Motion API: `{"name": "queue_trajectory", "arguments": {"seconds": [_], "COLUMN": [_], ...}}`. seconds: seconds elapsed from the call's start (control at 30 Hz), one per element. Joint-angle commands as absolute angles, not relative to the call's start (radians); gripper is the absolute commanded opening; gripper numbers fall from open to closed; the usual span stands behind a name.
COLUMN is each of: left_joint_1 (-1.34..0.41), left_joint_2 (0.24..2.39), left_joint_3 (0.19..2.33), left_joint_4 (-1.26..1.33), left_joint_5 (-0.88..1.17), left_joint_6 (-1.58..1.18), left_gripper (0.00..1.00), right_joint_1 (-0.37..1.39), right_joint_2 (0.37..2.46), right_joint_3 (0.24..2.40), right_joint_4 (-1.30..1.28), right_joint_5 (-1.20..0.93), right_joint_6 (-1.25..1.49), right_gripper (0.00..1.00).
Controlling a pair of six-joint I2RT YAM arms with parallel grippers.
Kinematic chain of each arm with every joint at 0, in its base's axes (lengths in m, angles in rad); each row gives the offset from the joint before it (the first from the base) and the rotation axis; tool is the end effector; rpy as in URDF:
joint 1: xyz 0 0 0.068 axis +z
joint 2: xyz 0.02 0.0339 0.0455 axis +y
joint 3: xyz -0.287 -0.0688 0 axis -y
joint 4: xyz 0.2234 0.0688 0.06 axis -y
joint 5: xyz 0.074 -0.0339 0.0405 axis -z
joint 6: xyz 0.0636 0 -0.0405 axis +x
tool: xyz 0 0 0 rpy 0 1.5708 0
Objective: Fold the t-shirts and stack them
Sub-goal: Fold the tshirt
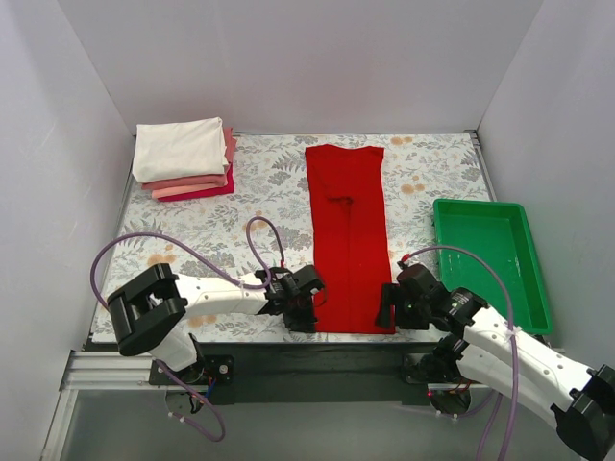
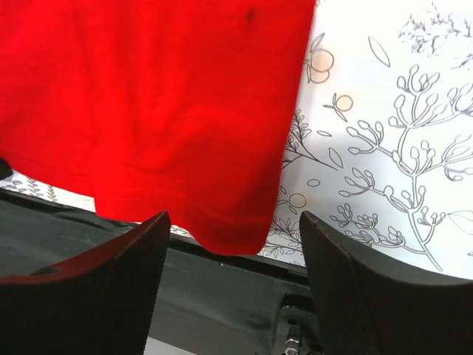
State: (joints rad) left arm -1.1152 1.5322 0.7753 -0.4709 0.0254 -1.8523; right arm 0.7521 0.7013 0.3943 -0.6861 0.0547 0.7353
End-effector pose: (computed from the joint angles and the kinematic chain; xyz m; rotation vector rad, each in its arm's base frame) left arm 0.1124 -0.2331 0.1609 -1.1071 2.8855 -0.5367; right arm 0.0804 0.0705 0.1732 -0.0007 2.6401 0.4780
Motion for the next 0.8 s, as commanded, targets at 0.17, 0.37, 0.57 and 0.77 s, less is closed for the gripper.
{"name": "queue_trajectory", "arguments": {"seconds": [0.17,0.37,0.57,0.77], "left_joint_1": [-1.121,-1.121,-1.12,-1.121], "left_joint_2": [1.496,1.48,1.442,1.41], "left_joint_3": [0.733,0.721,0.701,0.667], "left_joint_4": [-0.545,-0.546,-0.558,-0.557], "left_joint_5": [-0.051,-0.054,-0.078,-0.08], "left_joint_6": [-1.887,-1.901,-1.917,-1.928], "left_gripper": [0.0,0.0,0.0,0.0], "right_joint_1": [0.747,0.747,0.749,0.749], "right_joint_2": [0.776,0.814,0.83,0.782], "right_joint_3": [0.399,0.405,0.41,0.414], "right_joint_4": [-0.675,-0.675,-0.684,-0.715], "right_joint_5": [0.029,0.008,-0.037,-0.061], "right_joint_6": [0.753,0.749,0.736,0.752], "right_gripper": [0.64,0.39,0.19,0.14]}}
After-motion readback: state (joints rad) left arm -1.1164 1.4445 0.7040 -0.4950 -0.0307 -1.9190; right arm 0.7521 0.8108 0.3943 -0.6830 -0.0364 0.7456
